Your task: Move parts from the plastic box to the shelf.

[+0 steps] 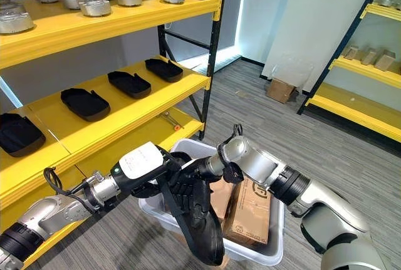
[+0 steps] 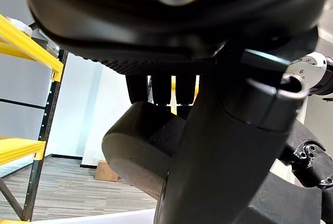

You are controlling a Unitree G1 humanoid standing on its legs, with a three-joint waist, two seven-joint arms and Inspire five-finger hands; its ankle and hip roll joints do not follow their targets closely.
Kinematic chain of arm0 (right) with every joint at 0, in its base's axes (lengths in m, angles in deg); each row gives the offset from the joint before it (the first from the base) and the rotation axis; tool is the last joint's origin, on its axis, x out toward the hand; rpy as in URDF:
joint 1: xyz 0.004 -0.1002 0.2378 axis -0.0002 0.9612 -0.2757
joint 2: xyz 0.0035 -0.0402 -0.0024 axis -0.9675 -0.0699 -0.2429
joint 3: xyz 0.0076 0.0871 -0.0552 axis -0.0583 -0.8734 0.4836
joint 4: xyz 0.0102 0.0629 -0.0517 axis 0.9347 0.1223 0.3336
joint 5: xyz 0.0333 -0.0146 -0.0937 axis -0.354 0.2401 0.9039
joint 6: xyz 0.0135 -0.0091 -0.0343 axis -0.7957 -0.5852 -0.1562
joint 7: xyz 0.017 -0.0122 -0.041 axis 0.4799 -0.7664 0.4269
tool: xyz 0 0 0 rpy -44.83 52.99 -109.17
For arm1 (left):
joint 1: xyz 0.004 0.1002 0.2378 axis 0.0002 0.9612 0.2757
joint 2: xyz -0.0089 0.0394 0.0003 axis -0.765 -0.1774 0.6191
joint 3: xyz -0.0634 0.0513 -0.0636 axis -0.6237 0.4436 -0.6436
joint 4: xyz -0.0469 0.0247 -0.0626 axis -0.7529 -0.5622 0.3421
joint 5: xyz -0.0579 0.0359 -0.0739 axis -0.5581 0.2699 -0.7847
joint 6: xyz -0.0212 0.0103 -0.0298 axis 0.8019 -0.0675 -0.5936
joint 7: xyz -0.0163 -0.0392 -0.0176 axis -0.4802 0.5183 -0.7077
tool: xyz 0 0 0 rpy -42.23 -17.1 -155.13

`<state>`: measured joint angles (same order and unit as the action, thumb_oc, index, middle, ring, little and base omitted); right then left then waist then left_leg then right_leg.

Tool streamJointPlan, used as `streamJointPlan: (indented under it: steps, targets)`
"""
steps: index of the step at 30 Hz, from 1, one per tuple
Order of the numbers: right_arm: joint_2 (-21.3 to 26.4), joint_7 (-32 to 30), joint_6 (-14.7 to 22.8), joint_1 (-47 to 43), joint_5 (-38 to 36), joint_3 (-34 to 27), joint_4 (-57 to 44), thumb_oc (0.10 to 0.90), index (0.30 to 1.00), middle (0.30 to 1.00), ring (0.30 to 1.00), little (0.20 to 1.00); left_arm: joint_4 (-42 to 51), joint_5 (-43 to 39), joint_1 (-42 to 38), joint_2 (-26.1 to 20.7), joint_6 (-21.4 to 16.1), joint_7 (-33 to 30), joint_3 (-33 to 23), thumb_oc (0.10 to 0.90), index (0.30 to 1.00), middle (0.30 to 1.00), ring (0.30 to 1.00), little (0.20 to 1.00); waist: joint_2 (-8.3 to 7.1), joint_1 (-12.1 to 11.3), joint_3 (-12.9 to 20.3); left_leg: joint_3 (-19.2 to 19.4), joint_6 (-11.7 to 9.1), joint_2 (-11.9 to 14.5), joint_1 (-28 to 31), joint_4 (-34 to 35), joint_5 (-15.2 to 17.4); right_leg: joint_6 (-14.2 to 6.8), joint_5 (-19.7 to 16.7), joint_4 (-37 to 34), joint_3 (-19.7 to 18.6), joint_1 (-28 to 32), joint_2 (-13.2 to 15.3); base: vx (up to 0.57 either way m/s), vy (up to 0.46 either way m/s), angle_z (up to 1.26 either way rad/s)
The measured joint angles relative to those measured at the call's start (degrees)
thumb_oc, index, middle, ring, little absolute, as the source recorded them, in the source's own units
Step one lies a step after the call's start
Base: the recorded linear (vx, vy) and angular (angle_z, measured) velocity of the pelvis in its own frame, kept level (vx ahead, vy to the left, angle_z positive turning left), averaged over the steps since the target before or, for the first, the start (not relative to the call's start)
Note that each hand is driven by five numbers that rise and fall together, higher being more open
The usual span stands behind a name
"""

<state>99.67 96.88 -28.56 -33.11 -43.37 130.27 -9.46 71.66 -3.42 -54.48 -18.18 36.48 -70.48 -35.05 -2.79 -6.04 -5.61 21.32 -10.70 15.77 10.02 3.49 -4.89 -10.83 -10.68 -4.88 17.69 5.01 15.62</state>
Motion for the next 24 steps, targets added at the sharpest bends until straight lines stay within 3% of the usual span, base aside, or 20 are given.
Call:
streamJointPlan:
  steps: [10,16,19,20,22,24]
  targets:
    - [0.46,0.69,2.64,-0.01,1.13,-0.83,0.28,0.9,1.0,1.0,1.0,1.0,0.02,-0.06,0.03,0.06,0.08,0.1,-0.66,0.4,0.3,0.3,0.3,0.3,-0.05,0.24,-0.54,0.02,-0.15,-0.02,0.0,-0.01,-0.05,-0.01,0.08,0.0,0.0,0.0,-0.01,0.0,0.0,0.0]
    - [0.84,-0.26,1.44,0.01,-3.64,-0.94,0.27,0.9,1.0,1.0,1.0,1.0,0.01,-0.21,0.24,-0.03,0.79,0.12,-0.72,0.4,0.3,0.3,0.3,0.3,0.05,0.17,-0.6,-0.11,-0.07,-0.02,0.01,-0.01,0.01,0.01,0.13,0.0,0.08,0.11,-0.01,0.0,0.0,0.0]
    - [0.76,-2.95,1.58,0.37,-0.72,-2.78,-0.29,0.9,1.0,1.0,1.0,1.0,-0.01,-2.45,2.79,0.44,1.8,1.34,-3.59,0.4,0.3,0.3,0.3,0.3,0.27,0.52,-0.88,-0.26,0.06,-0.01,-0.02,-0.04,0.09,0.02,0.12,0.01,0.14,0.16,-0.02,0.0,0.0,0.0]
    - [0.77,-3.97,2.32,0.36,1.37,-2.95,-0.49,0.9,1.0,1.0,1.0,1.0,-0.05,-2.6,3.09,0.44,2.02,1.35,-3.9,0.4,0.3,0.3,0.3,0.3,0.29,0.53,-0.89,-0.26,0.06,-0.02,-0.02,-0.06,0.09,0.02,0.12,0.01,0.13,0.17,-0.02,0.0,0.0,0.0]
    - [0.84,-8.66,7.35,0.02,11.05,-3.34,1.59,0.9,1.0,1.0,1.0,1.0,0.03,-4.61,3.88,0.47,2.76,1.46,-4.35,0.4,0.3,0.3,0.3,0.3,0.24,0.67,-0.93,-0.26,0.07,-0.04,-0.01,-0.09,0.1,0.01,0.13,0.01,0.1,0.19,0.02,0.0,0.0,0.0]
    - [2.48,-13.0,15.54,-2.73,16.85,-4.72,8.38,0.9,1.0,1.0,1.0,1.0,0.08,-6.09,4.16,0.46,3.38,1.65,-4.39,0.4,0.3,0.3,0.3,0.3,0.23,0.9,-1.19,-0.27,0.05,-0.11,-0.09,-0.13,0.13,-0.02,0.15,0.01,0.04,0.13,0.09,0.0,0.0,0.0]
